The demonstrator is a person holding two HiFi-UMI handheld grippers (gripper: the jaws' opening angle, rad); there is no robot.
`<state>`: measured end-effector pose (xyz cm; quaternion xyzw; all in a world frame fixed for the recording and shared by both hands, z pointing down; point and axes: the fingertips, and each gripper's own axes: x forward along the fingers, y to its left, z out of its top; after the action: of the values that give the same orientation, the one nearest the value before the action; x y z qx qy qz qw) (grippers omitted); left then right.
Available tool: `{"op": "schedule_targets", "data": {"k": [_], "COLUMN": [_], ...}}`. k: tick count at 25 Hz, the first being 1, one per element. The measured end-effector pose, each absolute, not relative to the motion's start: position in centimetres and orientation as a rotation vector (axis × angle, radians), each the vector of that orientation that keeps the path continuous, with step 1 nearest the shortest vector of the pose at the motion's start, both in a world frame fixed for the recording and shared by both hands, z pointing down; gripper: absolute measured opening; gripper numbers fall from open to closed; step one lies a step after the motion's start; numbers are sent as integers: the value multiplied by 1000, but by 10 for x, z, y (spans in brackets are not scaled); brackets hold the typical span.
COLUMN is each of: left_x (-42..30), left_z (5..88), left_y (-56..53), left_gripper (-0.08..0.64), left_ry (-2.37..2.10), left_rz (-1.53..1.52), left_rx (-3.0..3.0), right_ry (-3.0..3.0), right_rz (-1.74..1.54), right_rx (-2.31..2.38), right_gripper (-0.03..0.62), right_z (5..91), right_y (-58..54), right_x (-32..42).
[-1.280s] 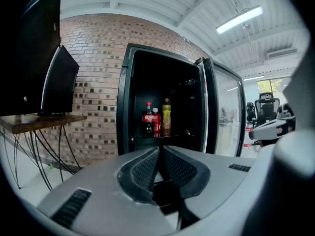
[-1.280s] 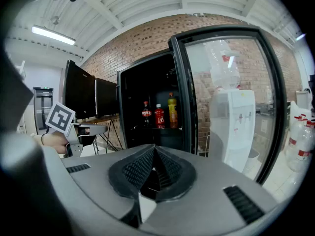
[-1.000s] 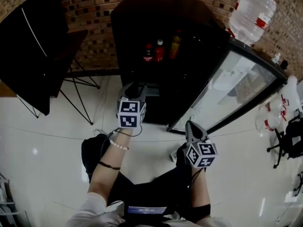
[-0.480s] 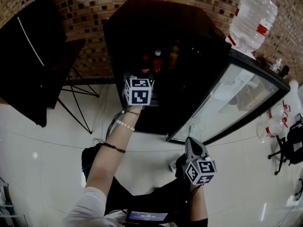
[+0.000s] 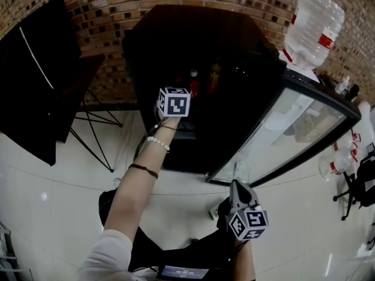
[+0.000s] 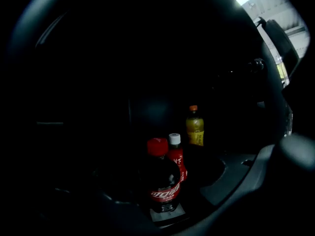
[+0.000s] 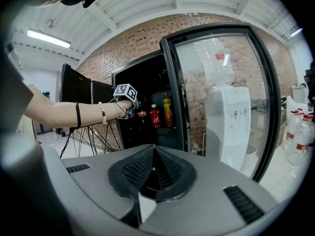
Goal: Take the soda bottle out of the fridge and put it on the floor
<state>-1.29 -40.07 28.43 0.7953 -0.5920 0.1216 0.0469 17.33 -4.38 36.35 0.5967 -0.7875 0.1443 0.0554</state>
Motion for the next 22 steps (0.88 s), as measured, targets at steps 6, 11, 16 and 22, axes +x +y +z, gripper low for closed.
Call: {"op": "schedule_targets", "data": {"k": [6, 11, 16, 22], "left_x": [-13, -14, -14, -12], "left_z": [290, 288, 287, 284], "left_y": [-410, -414, -413, -397], "left_gripper": [237, 197, 173, 156], "left_ry": [-1806, -1802, -1767, -1729], "left_rz": [415, 420, 405, 452], "left_rx": [2432, 2437, 2420, 2440], "right_ry": [-2390, -2399, -2398, -2403], "right_rz": [445, 454, 455, 454], "right_rx": [1808, 1817, 1815, 1806], "right_gripper": [12, 12, 12, 12], "right_z": [364, 361, 361, 360], "right_y": [-43, -43, -42, -42], "right_x": [173, 175, 175, 173]}}
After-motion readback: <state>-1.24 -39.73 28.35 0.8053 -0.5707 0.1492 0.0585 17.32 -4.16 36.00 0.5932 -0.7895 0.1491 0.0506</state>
